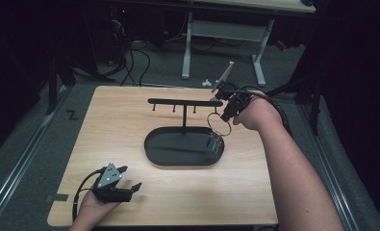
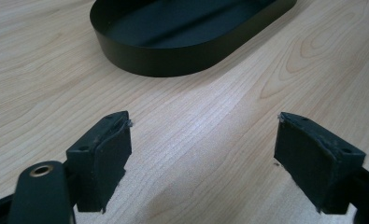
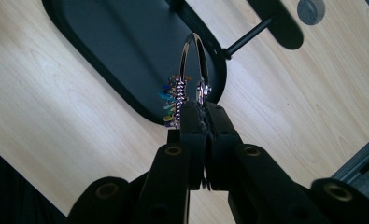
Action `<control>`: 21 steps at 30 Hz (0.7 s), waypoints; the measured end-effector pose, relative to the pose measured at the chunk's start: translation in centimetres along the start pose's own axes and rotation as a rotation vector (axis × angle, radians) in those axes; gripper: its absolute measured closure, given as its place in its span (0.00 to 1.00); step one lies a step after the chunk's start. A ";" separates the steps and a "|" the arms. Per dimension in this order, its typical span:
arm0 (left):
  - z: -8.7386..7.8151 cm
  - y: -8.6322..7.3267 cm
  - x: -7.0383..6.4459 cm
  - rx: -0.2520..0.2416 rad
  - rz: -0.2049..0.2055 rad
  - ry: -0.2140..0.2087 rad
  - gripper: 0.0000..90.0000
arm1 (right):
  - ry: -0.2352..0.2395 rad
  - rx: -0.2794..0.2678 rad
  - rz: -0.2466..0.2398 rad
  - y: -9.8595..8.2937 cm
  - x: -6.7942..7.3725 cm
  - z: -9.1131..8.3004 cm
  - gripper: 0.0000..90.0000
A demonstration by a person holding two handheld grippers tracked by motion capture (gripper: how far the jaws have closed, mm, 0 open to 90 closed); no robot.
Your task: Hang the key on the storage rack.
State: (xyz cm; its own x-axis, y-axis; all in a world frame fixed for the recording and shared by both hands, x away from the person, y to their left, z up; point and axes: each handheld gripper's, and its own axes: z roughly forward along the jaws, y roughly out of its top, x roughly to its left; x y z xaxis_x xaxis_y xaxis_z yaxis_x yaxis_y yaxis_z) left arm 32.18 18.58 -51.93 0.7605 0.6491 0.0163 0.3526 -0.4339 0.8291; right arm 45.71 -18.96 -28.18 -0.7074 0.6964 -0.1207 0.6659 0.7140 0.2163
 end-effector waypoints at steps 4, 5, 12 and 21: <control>0.0 0.0 0.0 0.002 -0.001 0.000 0.22 | 0.007 0.004 0.018 0.4 -0.7 0.5 0.98; 0.0 0.0 0.0 0.002 -0.001 0.000 0.22 | 0.007 0.004 0.018 0.4 -0.7 0.5 0.98; 0.0 -0.1 0.0 0.003 -0.001 0.001 0.22 | 0.015 0.011 0.017 1.4 -1.8 1.4 0.98; 0.0 -0.1 0.1 0.006 0.000 0.001 0.22 | 0.026 0.002 0.021 2.4 -2.6 1.6 0.98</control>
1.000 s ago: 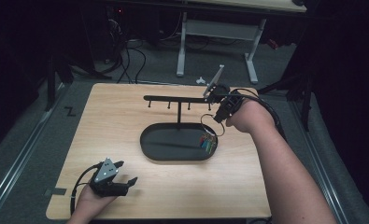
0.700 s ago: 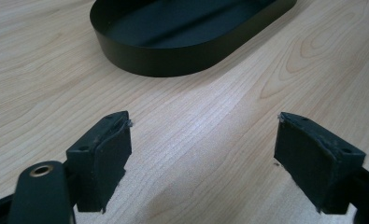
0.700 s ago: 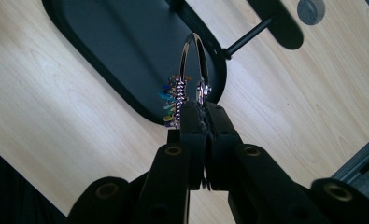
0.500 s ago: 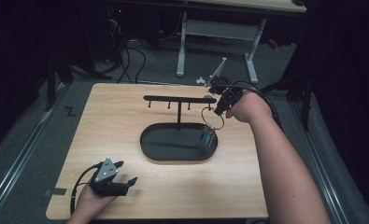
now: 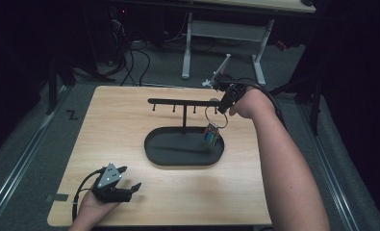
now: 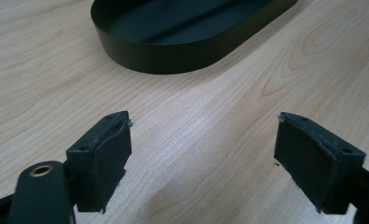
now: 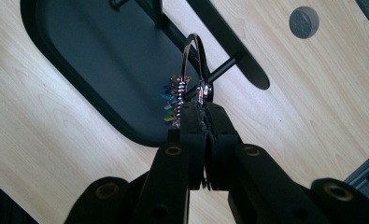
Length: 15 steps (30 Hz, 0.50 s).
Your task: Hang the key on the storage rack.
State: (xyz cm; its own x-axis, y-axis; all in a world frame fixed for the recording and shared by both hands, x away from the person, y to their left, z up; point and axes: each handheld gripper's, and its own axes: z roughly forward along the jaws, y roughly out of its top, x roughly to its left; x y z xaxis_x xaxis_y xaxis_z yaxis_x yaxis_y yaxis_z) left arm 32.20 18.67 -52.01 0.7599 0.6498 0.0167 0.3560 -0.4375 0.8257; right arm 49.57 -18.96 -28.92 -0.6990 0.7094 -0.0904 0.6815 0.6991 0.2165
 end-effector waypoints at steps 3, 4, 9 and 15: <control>0.0 0.0 0.0 0.000 -0.001 0.000 0.22 | -0.001 0.006 -0.005 0.1 -0.3 0.2 0.97; 0.0 0.0 0.0 0.000 -0.001 0.000 0.22 | -0.001 0.006 -0.005 0.1 -0.3 0.2 0.97; 0.0 0.0 0.0 0.002 0.001 -0.002 0.22 | 0.008 0.011 0.015 0.2 -0.6 0.9 0.97; 0.1 0.0 0.0 -0.002 -0.002 0.004 0.22 | 0.007 0.005 0.021 0.2 -1.0 1.4 0.97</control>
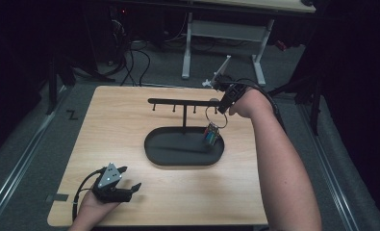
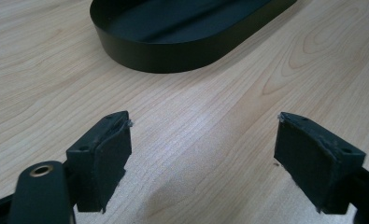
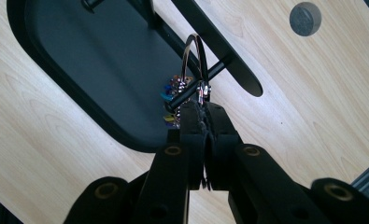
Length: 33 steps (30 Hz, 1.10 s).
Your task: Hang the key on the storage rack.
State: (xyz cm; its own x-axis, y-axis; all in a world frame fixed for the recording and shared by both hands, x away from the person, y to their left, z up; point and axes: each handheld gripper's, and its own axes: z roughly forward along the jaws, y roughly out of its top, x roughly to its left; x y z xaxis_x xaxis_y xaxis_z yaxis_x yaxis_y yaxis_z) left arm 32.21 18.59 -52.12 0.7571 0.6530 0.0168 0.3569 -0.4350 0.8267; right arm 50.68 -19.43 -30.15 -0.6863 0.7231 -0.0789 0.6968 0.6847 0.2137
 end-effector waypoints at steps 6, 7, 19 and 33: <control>0.0 0.0 0.0 0.000 0.002 0.000 0.22 | -0.001 -0.001 0.008 0.0 0.0 -0.1 0.96; 0.0 0.0 0.0 0.002 0.002 -0.002 0.22 | -0.001 -0.004 0.009 0.0 0.1 -0.2 0.96; 0.0 0.0 0.0 0.002 0.002 -0.003 0.22 | -0.024 -0.040 0.024 -0.3 0.6 -1.1 0.95; -0.1 0.1 -0.1 0.000 0.003 -0.005 0.22 | -0.029 -0.057 0.063 -1.5 1.3 -0.4 0.85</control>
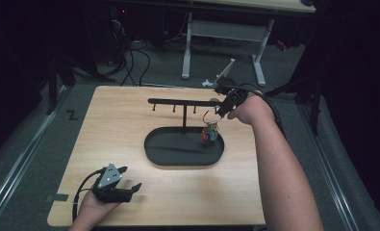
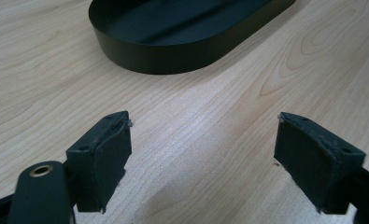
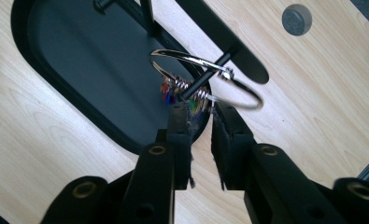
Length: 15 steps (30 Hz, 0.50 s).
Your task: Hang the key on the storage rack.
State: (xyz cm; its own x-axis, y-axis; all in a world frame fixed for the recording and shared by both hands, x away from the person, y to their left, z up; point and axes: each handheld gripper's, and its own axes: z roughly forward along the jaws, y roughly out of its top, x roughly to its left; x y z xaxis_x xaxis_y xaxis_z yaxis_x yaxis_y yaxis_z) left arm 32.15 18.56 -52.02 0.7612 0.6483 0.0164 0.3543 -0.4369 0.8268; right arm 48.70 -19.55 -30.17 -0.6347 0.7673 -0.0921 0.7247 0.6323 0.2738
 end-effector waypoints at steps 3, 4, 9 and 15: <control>0.0 0.0 0.0 -0.001 -0.001 -0.001 0.22 | -0.007 -0.004 0.004 -0.6 0.1 0.3 0.82; 0.0 0.0 0.0 0.000 -0.001 -0.002 0.22 | -0.005 0.000 0.024 -0.9 0.2 0.4 0.81; 0.1 0.0 -0.1 0.005 -0.001 -0.005 0.22 | -0.014 -0.020 0.035 -2.5 0.3 1.2 0.74; 0.2 0.0 -0.1 0.003 -0.009 -0.007 0.23 | -0.027 -0.052 0.071 -5.0 0.2 2.2 0.64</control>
State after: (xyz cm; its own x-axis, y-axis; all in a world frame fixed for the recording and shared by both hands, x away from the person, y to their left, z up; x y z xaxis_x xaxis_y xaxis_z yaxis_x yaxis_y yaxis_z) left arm 32.16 18.35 -52.09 0.7618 0.6478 0.0047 0.3629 -0.4327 0.8253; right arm 45.54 -22.30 -33.66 -0.5743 0.8129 -0.0966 0.7522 0.5706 0.3295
